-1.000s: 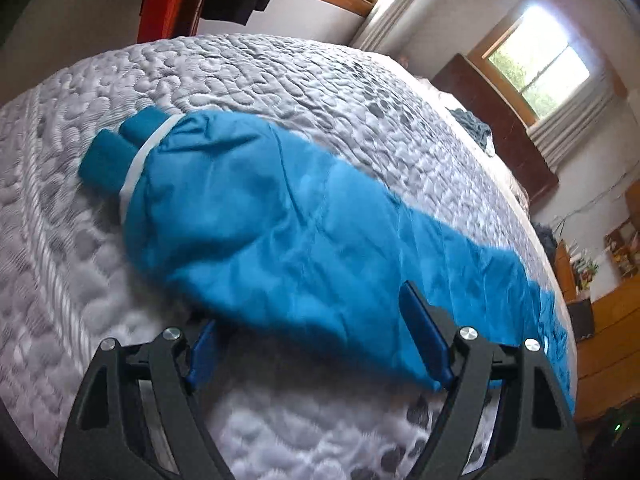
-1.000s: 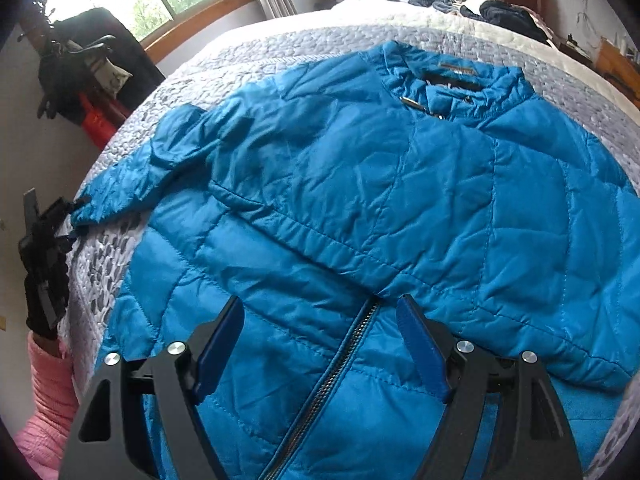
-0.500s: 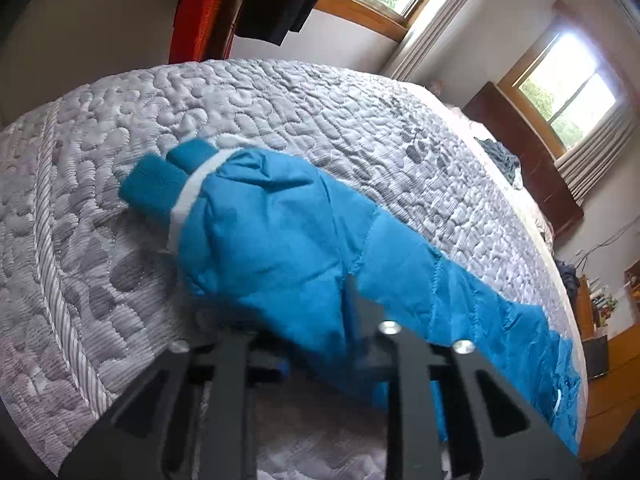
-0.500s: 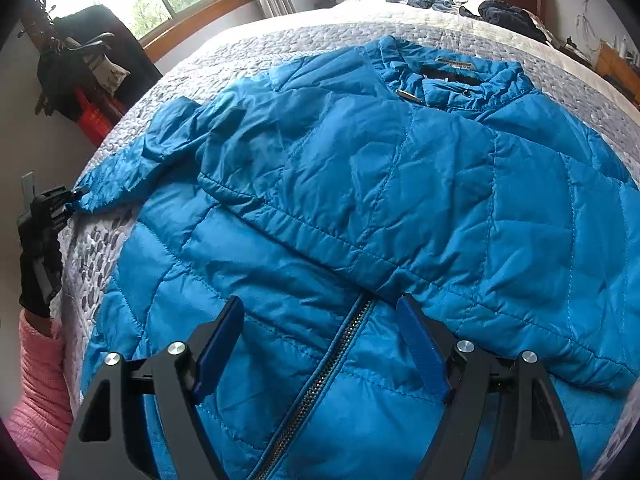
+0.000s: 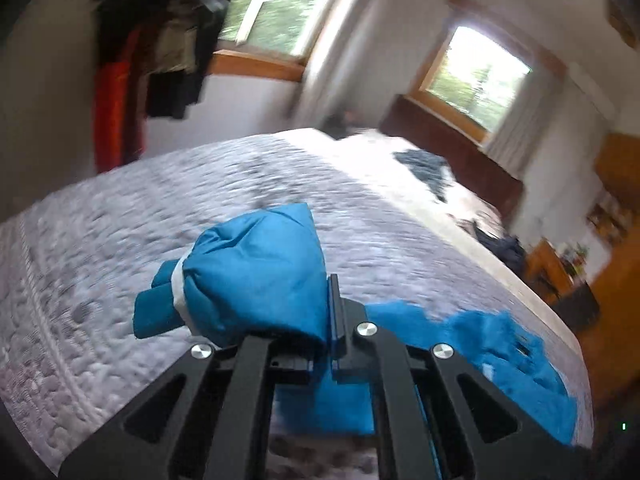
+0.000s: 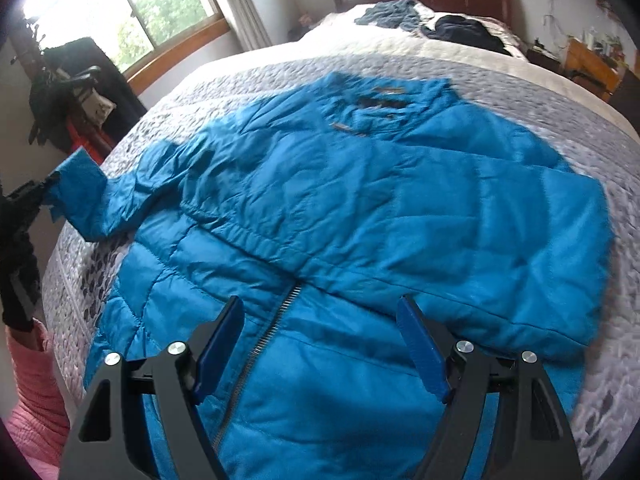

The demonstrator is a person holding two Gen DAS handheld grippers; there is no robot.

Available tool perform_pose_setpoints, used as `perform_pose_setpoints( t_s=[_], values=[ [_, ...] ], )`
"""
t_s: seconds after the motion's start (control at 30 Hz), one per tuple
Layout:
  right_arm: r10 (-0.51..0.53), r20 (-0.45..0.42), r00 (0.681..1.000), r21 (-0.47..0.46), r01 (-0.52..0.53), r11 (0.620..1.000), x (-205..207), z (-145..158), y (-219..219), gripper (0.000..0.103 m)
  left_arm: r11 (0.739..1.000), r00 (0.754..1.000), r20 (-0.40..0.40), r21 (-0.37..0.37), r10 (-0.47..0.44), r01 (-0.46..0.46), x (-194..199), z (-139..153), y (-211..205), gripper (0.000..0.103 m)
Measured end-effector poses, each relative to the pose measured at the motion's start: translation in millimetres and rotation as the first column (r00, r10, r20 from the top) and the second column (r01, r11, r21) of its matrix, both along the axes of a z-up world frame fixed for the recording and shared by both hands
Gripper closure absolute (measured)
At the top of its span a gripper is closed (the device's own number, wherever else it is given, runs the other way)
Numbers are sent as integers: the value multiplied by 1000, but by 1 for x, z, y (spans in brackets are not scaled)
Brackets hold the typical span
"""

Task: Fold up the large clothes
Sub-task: 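Fold the held sleeve with the left tool across the jacket body over the first sleeve, then open the left tool to release the folded sleeve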

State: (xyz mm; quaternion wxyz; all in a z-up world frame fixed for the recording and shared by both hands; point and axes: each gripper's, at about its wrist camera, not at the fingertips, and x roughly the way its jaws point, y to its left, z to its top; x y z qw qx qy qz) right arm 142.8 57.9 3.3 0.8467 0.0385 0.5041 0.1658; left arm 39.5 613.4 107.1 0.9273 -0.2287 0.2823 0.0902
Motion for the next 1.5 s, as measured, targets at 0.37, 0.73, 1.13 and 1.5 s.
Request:
perform_pose_setpoints(
  t_s=[0.37, 0.73, 1.13, 1.5],
  values=[
    [-100, 40, 994, 25, 99, 995, -13, 6, -49, 24, 942, 943, 42, 82, -331, 327, 30, 28, -167, 100],
    [-166, 29, 986, 73, 164, 984, -12, -9, -85, 24, 864, 869, -9, 108, -494, 492, 52, -1, -285, 100],
    [-184, 11, 983, 109, 182, 977, -11, -18, -99, 24, 735, 732, -188, 66, -655, 675, 75, -74, -382, 96],
    [-188, -11, 982, 120, 188, 975, -7, -18, -100, 23, 563, 548, -129, -203, -827, 801, 44, -76, -322, 56]
  ],
)
